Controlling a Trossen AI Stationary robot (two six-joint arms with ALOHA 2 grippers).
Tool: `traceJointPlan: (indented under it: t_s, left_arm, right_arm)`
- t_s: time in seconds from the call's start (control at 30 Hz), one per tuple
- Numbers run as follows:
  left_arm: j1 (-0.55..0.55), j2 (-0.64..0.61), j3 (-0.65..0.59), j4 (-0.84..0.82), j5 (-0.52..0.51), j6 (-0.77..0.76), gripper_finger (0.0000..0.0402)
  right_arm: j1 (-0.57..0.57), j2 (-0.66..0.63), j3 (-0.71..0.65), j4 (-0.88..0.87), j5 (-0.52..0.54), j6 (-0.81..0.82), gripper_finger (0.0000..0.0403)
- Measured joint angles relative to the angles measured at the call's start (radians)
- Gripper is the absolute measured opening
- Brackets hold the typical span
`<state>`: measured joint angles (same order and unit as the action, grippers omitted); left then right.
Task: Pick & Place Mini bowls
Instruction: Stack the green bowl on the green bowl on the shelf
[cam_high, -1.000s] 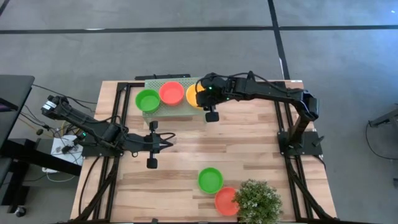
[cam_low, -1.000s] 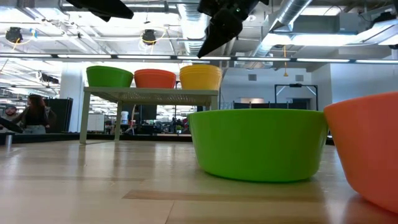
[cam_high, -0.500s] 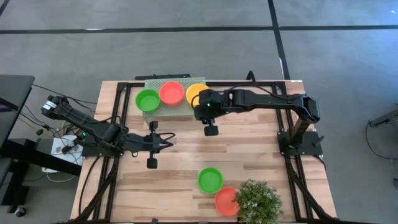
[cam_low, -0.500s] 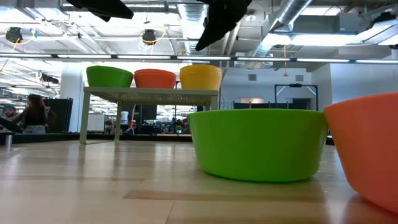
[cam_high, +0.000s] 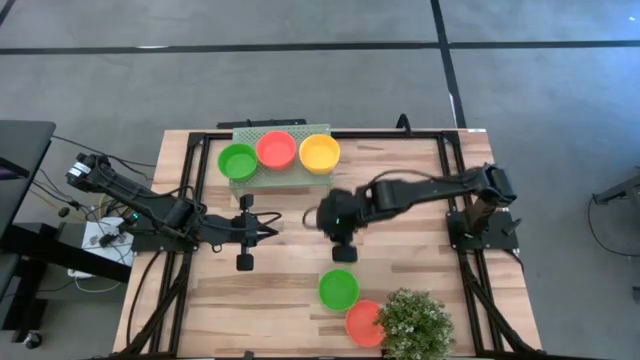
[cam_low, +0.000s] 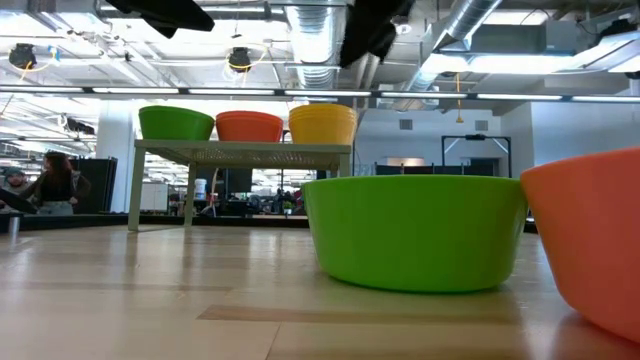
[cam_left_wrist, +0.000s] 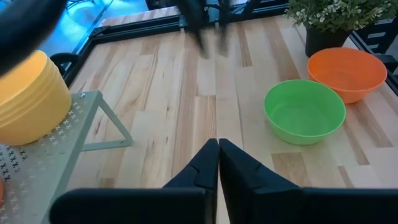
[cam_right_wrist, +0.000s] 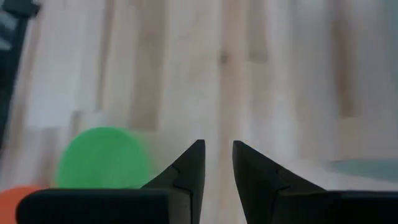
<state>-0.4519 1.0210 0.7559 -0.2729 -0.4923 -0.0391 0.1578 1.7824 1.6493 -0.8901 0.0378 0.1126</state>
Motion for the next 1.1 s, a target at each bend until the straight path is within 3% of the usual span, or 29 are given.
traceJointPlan:
  t_s: [0.2, 0.5, 0.7, 1.1]
  left_arm:
    - [0.000, 0.000, 0.000, 0.000, 0.000, 0.000, 0.0048]
    - [0.000, 0.000, 0.000, 0.000, 0.000, 0.000, 0.0092]
    - [0.000, 0.000, 0.000, 0.001, 0.000, 0.000, 0.0095]
    - [0.000, 0.000, 0.000, 0.001, 0.000, -0.003, 0.0095]
  right_arm:
    - [0.092, 0.125, -0.002, -0.037, -0.145, 0.155, 0.0077]
    - [0.128, 0.237, -0.002, -0.051, -0.138, 0.253, 0.0077]
    - [0.116, 0.240, -0.002, -0.069, -0.037, 0.256, 0.0077]
    - [0.123, 0.326, -0.001, -0.041, -0.135, 0.255, 0.0071]
